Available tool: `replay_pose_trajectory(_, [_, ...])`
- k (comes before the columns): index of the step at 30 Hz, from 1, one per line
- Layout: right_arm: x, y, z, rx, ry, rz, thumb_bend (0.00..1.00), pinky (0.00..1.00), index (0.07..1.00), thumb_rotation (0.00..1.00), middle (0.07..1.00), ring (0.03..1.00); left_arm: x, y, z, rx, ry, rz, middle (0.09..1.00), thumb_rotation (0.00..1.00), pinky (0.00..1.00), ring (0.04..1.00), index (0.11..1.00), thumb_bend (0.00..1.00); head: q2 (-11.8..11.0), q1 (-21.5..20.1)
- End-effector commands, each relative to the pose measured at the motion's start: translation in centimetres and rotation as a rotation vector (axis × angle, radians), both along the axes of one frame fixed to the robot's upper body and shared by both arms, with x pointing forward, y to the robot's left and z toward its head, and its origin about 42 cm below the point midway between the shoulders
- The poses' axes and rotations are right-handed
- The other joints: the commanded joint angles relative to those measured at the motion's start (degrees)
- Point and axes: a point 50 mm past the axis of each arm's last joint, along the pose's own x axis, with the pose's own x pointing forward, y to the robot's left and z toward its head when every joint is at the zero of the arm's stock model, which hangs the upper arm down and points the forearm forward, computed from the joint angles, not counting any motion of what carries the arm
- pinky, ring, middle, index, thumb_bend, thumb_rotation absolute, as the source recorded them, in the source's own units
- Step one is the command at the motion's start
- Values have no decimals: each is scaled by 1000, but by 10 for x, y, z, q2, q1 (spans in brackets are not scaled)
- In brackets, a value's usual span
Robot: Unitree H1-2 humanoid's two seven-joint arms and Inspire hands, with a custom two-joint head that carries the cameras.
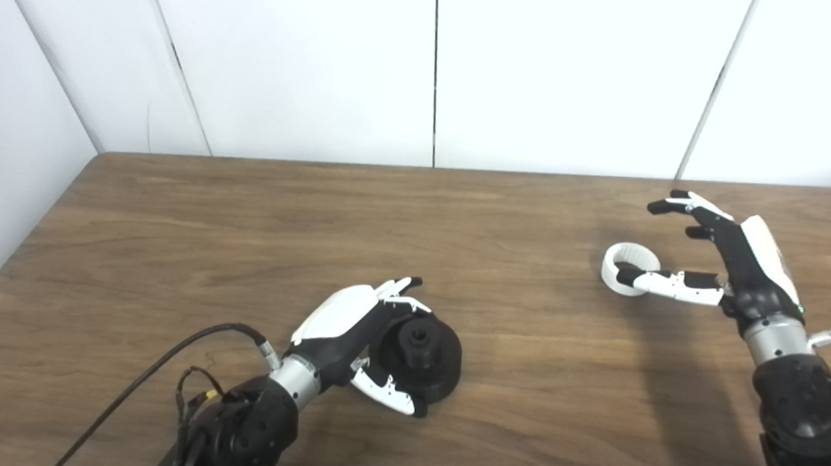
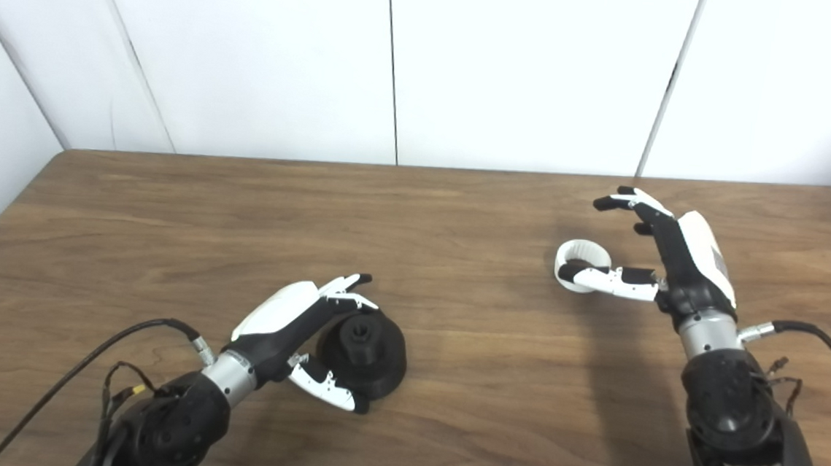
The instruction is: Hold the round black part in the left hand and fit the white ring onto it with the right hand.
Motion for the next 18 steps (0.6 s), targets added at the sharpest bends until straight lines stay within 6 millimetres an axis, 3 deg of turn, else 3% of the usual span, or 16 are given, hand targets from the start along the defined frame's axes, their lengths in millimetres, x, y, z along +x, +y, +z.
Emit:
replay_pose_trajectory(1, [13, 0, 25, -40, -74, 18, 908, 820, 731, 333, 909, 933, 4, -1, 3, 0, -14, -20, 1000, 184, 918, 1000, 682, 819, -1, -2])
replay_pose_trajectory(9, [31, -7, 16, -87, -10, 9, 904, 925, 744, 347, 950, 997, 5, 0, 4, 0, -19, -27, 1000, 190, 926, 1000, 680, 815, -1, -6])
replay_pose_trajectory(18, [45, -14, 8, -193, 55, 8, 921, 1000, 754, 359, 968, 1000, 6, -1, 4, -4, -16, -27, 1000, 176, 928, 1000, 682, 819, 0, -9])
